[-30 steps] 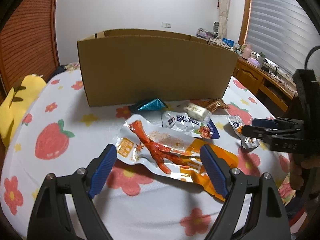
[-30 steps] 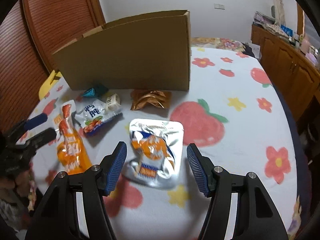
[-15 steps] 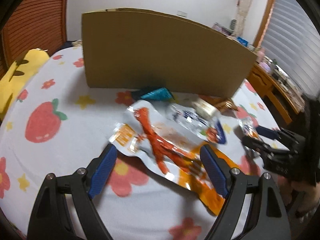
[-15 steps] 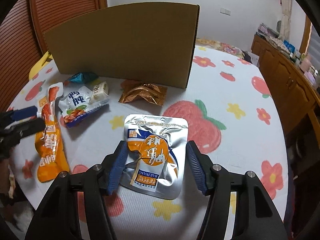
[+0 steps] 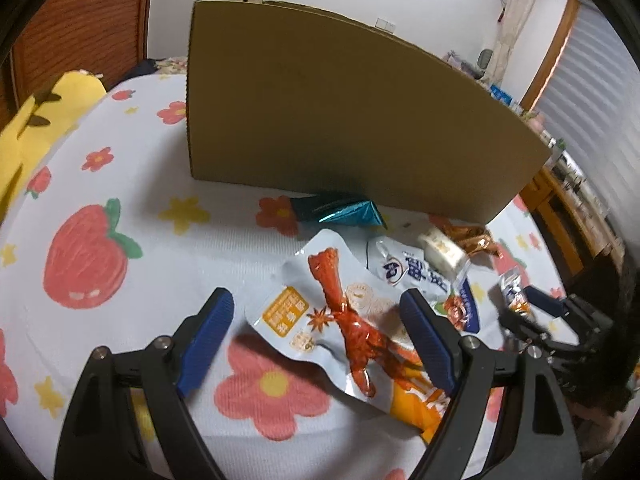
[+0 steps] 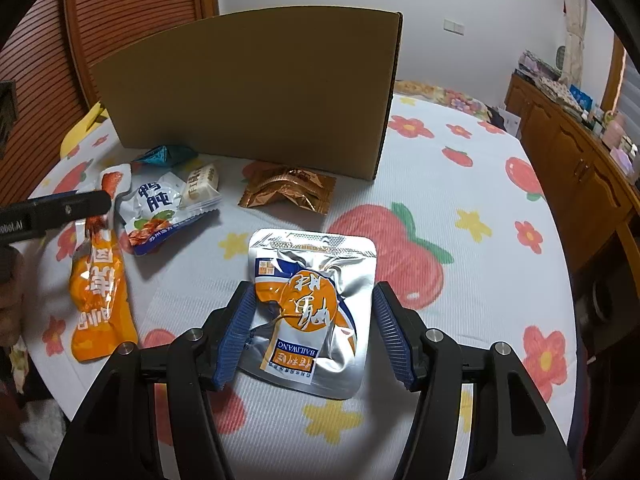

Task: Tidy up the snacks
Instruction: 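Grasp the silver-orange pouch with the right tool while the left tool grasps the orange chicken-feet pack, then carry both packs over the cardboard box and open both tools to drop them in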

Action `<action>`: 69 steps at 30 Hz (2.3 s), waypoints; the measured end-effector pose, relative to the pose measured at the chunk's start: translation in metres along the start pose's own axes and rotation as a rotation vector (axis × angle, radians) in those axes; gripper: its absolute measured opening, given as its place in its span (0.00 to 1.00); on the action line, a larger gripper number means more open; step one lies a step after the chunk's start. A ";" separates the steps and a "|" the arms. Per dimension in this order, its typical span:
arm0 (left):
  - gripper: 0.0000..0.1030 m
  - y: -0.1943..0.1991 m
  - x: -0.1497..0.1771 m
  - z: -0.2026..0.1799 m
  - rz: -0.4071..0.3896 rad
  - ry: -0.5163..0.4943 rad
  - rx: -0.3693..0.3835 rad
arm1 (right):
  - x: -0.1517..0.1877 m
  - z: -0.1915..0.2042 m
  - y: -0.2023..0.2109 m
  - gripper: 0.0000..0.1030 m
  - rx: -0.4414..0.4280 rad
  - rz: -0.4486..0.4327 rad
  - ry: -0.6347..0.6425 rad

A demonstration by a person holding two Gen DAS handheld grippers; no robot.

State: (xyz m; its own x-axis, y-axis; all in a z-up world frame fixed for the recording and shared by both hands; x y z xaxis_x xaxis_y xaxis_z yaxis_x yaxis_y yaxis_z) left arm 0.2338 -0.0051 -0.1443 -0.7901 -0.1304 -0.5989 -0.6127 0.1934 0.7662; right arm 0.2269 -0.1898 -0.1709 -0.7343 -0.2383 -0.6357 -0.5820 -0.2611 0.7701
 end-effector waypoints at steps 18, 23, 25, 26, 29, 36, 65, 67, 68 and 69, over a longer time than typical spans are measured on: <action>0.45 0.014 0.009 0.015 -0.002 -0.022 0.073 | 0.000 0.001 0.000 0.60 -0.001 0.000 0.000; 0.48 0.019 0.016 0.023 0.025 0.020 0.106 | 0.000 0.001 0.000 0.60 -0.001 0.000 0.000; 0.48 0.021 0.018 0.024 0.026 0.008 0.103 | 0.000 0.001 0.000 0.60 -0.001 0.000 0.000; 0.48 0.022 0.019 0.024 0.026 0.002 0.100 | 0.000 0.001 0.000 0.60 0.000 0.000 0.000; 0.45 0.024 0.021 0.026 0.018 0.001 0.097 | 0.000 0.001 0.000 0.60 -0.001 0.000 0.001; 0.02 0.022 0.019 0.031 0.017 0.006 0.099 | 0.000 0.001 0.000 0.60 0.000 0.000 0.001; 0.00 0.106 -0.016 -0.033 -0.223 -0.231 0.087 | 0.000 0.019 0.029 0.56 -0.060 -0.057 0.032; 0.00 0.113 -0.020 -0.038 -0.242 -0.243 0.091 | -0.004 0.021 0.038 0.56 -0.062 -0.077 0.036; 0.00 0.117 -0.022 -0.041 -0.251 -0.248 0.095 | -0.007 0.021 0.044 0.56 -0.061 -0.093 0.038; 0.00 0.119 -0.024 -0.043 -0.259 -0.252 0.094 | -0.009 0.022 0.048 0.56 -0.062 -0.103 0.040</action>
State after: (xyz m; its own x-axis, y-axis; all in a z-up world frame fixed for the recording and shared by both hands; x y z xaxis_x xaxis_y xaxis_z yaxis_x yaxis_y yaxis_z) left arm 0.1788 -0.0210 -0.0285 -0.5733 0.0546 -0.8175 -0.7783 0.2757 0.5642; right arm 0.1980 -0.1794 -0.1273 -0.6568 -0.2440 -0.7135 -0.6298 -0.3428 0.6970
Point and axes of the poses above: each gripper's, at about its wrist camera, not at the fingertips, and y roughly against the way its jaws point, z to its left, x to its underside, the point moved 7 cm from there along -y, roughly the way its jaws point, and after that the axes turned 6 degrees about -x, right-handed, at the moved point
